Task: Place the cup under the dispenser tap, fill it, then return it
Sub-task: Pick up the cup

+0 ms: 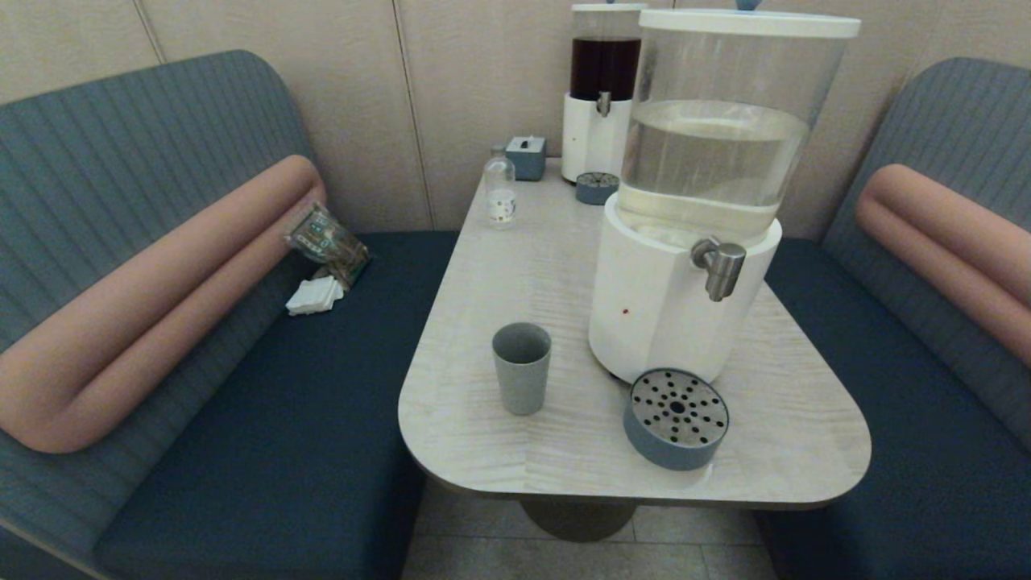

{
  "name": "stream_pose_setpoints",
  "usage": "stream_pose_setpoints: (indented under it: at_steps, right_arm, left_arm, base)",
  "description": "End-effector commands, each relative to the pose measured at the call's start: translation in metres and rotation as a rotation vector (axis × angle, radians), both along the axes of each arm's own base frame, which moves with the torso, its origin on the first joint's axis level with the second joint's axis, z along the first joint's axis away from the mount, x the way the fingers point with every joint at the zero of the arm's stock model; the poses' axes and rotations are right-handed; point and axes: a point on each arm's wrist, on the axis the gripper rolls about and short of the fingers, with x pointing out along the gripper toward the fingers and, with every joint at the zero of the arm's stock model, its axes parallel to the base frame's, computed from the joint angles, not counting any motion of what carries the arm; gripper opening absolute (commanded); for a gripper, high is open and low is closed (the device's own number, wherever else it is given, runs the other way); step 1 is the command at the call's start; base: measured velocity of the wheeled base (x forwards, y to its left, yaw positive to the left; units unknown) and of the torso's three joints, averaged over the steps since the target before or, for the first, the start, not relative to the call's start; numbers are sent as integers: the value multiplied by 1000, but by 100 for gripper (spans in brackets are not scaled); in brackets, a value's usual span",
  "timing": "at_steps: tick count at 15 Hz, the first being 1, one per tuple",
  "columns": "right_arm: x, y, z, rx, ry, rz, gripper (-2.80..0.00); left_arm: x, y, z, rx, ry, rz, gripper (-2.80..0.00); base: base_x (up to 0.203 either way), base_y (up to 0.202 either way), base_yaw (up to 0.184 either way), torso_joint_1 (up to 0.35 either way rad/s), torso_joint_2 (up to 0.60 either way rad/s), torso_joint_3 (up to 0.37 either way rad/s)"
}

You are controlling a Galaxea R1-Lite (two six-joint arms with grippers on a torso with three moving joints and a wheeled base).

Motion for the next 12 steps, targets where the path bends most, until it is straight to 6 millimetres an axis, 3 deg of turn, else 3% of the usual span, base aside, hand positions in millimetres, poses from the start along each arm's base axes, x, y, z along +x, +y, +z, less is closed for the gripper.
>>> stream_pose_setpoints:
  at_steps: [1,8,10,12]
  right_arm:
    - [0,0,0,0,1,0,-280]
    - [0,0,0,0,1,0,-280]
    - [0,0,0,0,1,0,-280]
    - [0,0,0,0,1,0,-280]
  left_arm:
    - [0,0,0,-22,5,5,-280]
    - [0,0,1,-39,1,7,-280]
    - [-6,0,19,-50,-58,-6,-280]
    - [-10,-1,53,-83,-105,-47,-280]
  base:
    - [0,0,0,0,0,0]
    - [0,0,0,0,0,0]
    - [0,0,0,0,0,0]
    - [0,0,0,0,0,0]
